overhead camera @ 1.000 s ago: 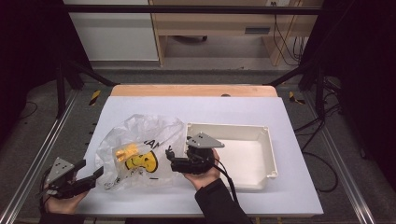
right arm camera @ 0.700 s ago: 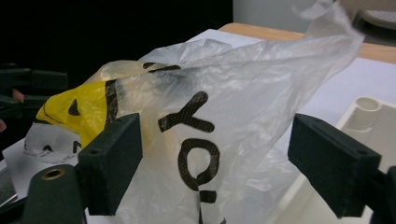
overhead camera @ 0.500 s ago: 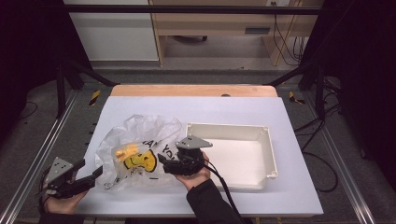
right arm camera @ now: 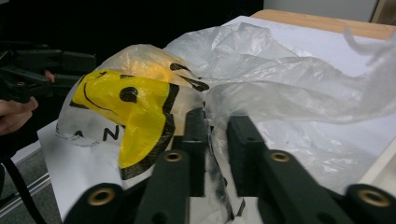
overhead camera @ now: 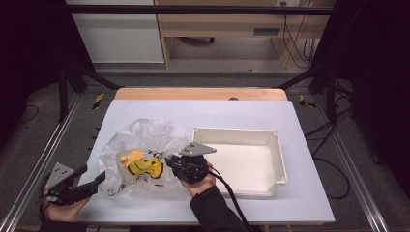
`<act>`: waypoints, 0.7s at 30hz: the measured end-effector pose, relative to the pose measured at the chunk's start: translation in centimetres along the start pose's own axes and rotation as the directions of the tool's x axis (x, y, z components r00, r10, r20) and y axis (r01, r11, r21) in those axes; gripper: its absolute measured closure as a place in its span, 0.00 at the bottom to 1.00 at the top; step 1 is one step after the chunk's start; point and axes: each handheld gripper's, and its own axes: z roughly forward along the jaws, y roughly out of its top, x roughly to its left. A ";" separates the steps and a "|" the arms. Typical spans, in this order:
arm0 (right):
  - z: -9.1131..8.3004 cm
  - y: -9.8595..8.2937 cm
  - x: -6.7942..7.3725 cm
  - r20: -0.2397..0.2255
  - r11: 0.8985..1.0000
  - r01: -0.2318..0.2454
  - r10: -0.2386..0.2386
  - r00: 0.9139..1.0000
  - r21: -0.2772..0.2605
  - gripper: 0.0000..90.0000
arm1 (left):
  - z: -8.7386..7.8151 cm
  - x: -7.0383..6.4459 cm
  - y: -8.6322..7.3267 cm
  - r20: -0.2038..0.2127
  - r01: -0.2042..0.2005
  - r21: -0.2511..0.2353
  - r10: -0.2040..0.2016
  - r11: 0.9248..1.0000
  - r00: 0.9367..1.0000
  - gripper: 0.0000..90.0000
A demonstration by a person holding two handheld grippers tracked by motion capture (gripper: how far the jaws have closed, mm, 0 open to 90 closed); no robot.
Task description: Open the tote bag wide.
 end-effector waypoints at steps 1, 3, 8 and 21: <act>-0.2 0.0 0.1 -0.009 1.000 0.006 -0.007 1.000 -0.007 0.96 | -0.1 0.0 0.1 -0.001 0.006 -0.006 -0.006 1.000 1.000 0.29; -0.4 0.1 0.2 -0.016 1.000 0.014 -0.015 1.000 -0.015 0.98 | -0.2 0.1 0.1 -0.003 0.010 -0.009 -0.010 1.000 1.000 0.29; -0.8 0.7 1.1 -0.045 0.998 0.042 -0.044 0.998 -0.044 0.99 | -0.6 0.1 0.4 -0.001 0.026 -0.025 -0.026 0.999 1.000 0.29; -0.4 1.5 4.3 -0.130 0.988 0.140 -0.147 0.981 -0.062 0.99 | -2.3 -0.5 1.9 0.029 0.042 -0.082 -0.039 0.996 0.999 0.28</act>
